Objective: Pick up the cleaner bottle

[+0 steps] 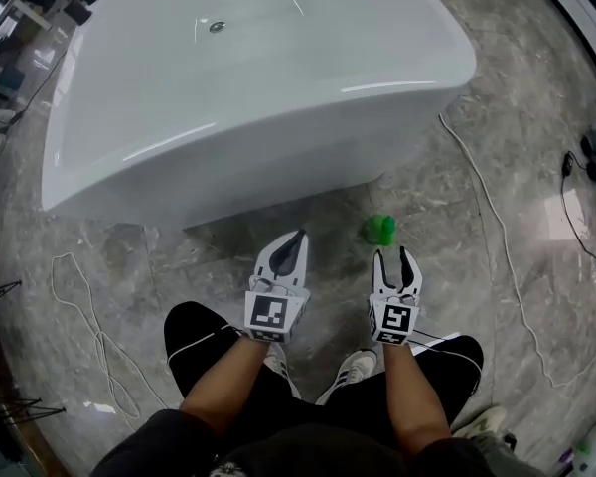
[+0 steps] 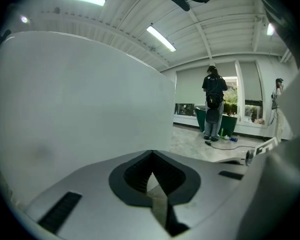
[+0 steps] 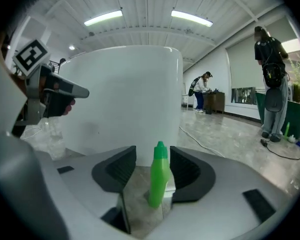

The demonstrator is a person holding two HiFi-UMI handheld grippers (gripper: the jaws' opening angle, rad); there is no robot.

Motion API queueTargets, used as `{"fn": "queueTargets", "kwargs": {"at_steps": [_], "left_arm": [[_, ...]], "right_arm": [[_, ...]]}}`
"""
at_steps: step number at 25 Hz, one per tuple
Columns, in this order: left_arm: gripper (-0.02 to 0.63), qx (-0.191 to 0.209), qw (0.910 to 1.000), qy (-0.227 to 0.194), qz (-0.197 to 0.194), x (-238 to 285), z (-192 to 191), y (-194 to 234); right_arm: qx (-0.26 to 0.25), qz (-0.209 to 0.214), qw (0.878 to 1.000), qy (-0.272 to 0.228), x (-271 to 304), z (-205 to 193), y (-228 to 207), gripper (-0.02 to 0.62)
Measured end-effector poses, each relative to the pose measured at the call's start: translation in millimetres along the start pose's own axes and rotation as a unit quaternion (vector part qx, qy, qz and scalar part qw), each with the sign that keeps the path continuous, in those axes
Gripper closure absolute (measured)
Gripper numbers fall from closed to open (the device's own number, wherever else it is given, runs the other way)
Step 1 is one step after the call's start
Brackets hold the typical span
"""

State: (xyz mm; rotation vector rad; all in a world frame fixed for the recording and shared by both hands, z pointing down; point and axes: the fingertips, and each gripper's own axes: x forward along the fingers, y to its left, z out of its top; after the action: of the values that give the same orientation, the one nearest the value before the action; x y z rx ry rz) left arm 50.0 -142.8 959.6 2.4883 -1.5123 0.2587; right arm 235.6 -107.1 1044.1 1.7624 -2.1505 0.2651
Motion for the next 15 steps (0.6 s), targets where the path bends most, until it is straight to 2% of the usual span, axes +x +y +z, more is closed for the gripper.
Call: {"fn": "queueTargets", "kwargs": {"at_steps": [7, 15], "left_arm": [[0.6, 0.004, 1.0, 0.001, 0.009, -2.0, -6.4, -0.3], [0.6, -0.004, 0.9999, -0.011, 0.011, -3.7, -13.4, -5.8]], "right_arm": [[0.02, 0.01, 0.999, 0.041, 41.4, -60.4, -13.0, 0.322], [0.026, 0.038, 0.997, 0.055, 90.9, -92.9, -14.2, 0.314]]}}
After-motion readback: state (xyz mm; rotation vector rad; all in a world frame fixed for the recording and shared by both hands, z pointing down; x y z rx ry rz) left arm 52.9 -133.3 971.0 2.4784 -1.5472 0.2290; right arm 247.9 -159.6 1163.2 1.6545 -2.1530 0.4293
